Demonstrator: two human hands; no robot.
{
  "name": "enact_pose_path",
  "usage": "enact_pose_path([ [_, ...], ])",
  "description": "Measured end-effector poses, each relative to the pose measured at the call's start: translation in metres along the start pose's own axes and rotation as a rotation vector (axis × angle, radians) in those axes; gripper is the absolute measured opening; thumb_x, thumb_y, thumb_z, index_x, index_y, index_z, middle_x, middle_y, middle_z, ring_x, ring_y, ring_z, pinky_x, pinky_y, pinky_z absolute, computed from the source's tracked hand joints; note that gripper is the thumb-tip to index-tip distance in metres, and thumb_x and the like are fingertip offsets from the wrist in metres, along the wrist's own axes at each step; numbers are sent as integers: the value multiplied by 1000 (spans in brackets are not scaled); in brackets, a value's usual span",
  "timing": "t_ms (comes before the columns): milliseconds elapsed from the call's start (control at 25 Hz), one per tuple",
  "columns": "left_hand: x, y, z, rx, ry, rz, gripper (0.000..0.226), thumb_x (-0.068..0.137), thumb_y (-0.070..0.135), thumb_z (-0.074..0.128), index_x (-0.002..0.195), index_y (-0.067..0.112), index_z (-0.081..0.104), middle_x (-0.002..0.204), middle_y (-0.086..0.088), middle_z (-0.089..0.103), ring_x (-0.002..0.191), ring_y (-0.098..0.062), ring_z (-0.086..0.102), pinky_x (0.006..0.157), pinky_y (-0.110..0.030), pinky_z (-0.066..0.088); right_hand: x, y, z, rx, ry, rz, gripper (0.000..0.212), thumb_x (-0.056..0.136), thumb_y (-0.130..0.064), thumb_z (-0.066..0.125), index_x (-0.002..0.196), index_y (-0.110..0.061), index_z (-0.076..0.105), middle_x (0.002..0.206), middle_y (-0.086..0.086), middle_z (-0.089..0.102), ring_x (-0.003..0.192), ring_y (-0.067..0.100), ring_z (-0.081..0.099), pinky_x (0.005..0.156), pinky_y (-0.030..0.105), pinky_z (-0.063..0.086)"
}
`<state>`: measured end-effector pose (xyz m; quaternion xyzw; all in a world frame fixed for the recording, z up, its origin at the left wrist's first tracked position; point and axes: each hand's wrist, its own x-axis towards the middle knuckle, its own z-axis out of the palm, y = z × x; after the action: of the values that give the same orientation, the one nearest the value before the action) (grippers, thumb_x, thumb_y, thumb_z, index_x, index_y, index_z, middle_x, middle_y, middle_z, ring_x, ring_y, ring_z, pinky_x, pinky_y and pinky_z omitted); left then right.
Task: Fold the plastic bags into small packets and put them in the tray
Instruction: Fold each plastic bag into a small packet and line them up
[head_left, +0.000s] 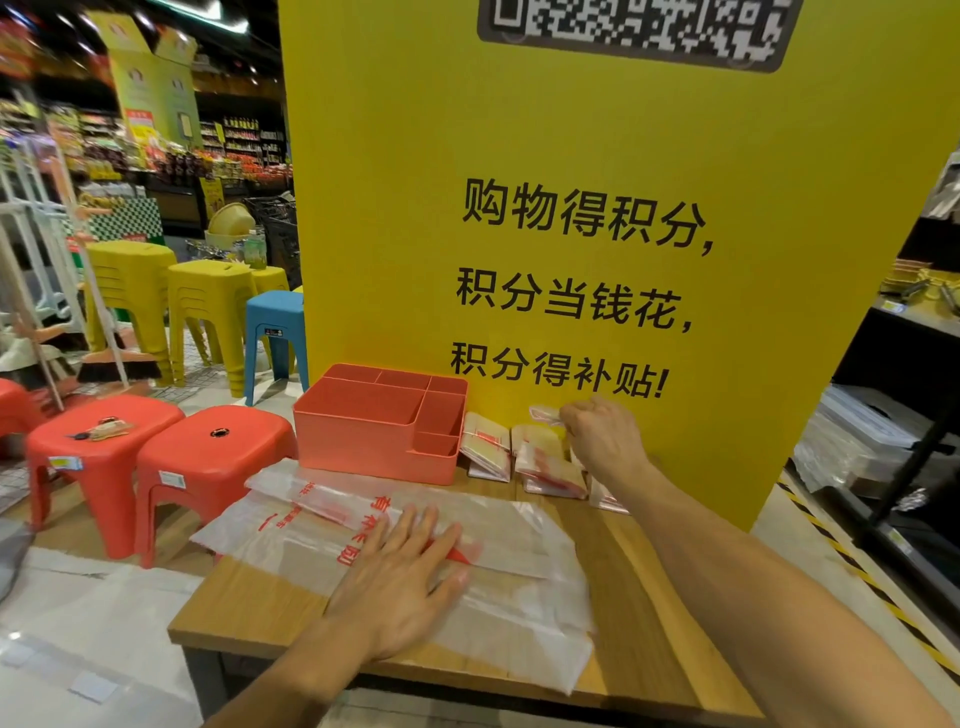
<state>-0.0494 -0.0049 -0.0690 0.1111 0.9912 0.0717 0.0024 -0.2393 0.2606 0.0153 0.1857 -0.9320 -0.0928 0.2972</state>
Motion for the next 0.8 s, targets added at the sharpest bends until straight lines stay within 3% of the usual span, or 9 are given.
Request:
enact_pose_path([
  [120, 0, -1, 0, -1, 6, -26, 69, 99, 73, 7, 160, 46, -11, 167, 11, -25, 153, -14, -30, 121, -42, -21, 20, -11, 27, 0, -42, 2, 10, 88, -15, 77, 82, -16, 70, 70, 0, 69, 73, 23, 55, 49, 30, 37],
  [240, 2, -2, 2, 5, 24, -28, 70, 97, 75, 7, 160, 48, -11, 167, 13, -25, 153, -12, -30, 124, -45, -18, 36, -19, 40, 39, -234, 24, 33, 97, -53, 64, 92, -20, 68, 82, 0, 62, 80, 20, 52, 62, 31, 37],
  [440, 3, -2, 8, -11, 69, -31, 71, 96, 74, 10, 160, 49, -8, 169, 12, -21, 153, -11, -29, 122, -40, -21, 62, 3, 43, 341, -624, 2, 28, 101, -42, 62, 103, -20, 79, 95, -2, 76, 84, 17, 66, 69, 31, 49],
  [680, 4, -3, 8, -25, 85, -21, 72, 97, 74, 10, 161, 48, -9, 169, 12, -21, 154, -10, -28, 123, -41, -19, 71, 0, 38, 579, -716, 229, 80, 104, -67, 23, 90, -15, 83, 110, 6, 73, 103, 25, 65, 102, 44, 46],
  [800, 3, -2, 7, -29, 80, -14, 71, 98, 73, 10, 161, 47, -9, 169, 12, -21, 155, -11, -26, 122, -41, -19, 68, -16, 31, 462, -721, 212, 94, 97, -78, 12, 89, -12, 79, 98, 8, 73, 96, 25, 63, 98, 44, 46],
])
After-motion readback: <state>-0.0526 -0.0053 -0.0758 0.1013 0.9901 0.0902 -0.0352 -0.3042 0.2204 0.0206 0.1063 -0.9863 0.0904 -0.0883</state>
